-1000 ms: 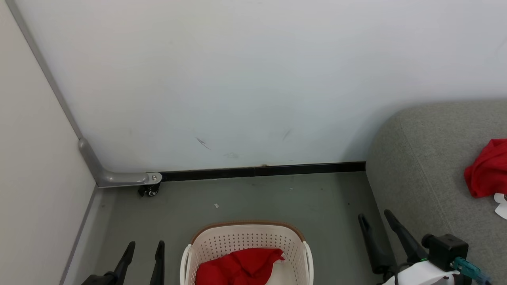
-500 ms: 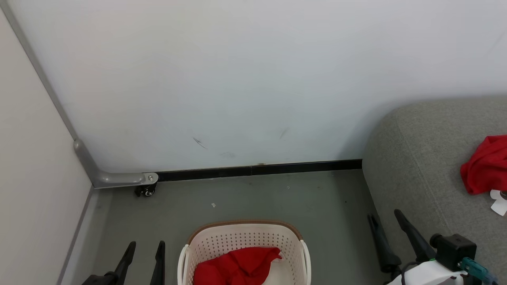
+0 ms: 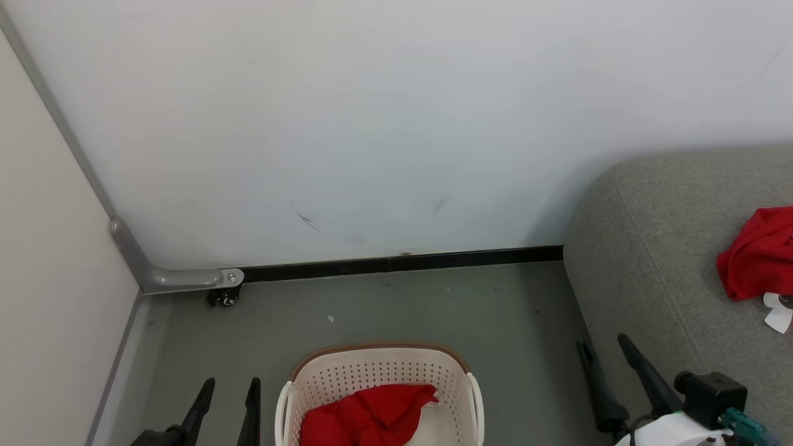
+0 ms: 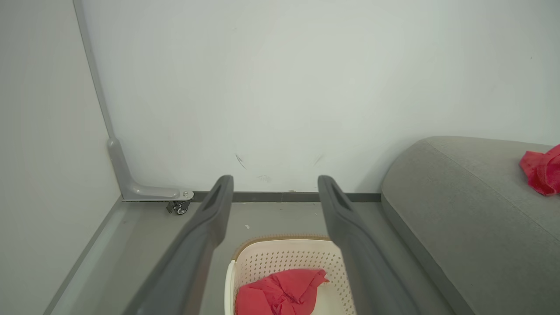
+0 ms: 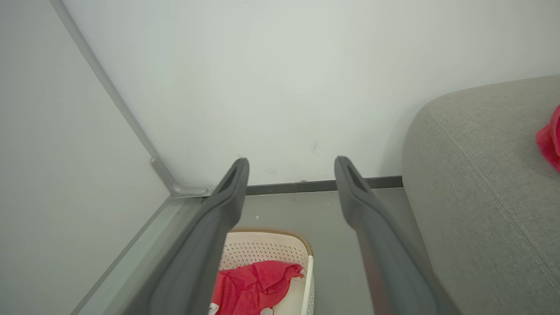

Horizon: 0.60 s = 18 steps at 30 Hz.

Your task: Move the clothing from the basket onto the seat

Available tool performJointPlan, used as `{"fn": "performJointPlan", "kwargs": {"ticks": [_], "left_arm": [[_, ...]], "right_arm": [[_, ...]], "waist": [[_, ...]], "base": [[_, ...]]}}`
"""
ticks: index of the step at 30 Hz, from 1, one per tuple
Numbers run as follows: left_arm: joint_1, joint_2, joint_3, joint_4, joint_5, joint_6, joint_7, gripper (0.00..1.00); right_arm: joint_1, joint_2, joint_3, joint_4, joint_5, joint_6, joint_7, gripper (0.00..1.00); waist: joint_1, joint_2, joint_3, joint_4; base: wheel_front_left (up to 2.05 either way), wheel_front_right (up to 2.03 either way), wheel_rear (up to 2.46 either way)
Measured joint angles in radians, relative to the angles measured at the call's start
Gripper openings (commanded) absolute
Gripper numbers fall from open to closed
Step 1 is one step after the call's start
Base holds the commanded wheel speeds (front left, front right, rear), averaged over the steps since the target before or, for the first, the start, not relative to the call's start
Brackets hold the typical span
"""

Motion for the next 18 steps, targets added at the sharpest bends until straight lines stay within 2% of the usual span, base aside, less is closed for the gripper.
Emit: {"fn": "performJointPlan", "kwargs": {"ticks": [18], "left_arm": [[0.013,0.001,-0.088,0.078,0.012,-0.021,0.0,1.0]], "right_arm": [[0.088,0.003,-0.094,0.019,0.009,0.0,0.0,1.0]], "waist": [[0.0,0.0,0.028,-0.023]], "base": [[0.0,0.0,0.0]]}}
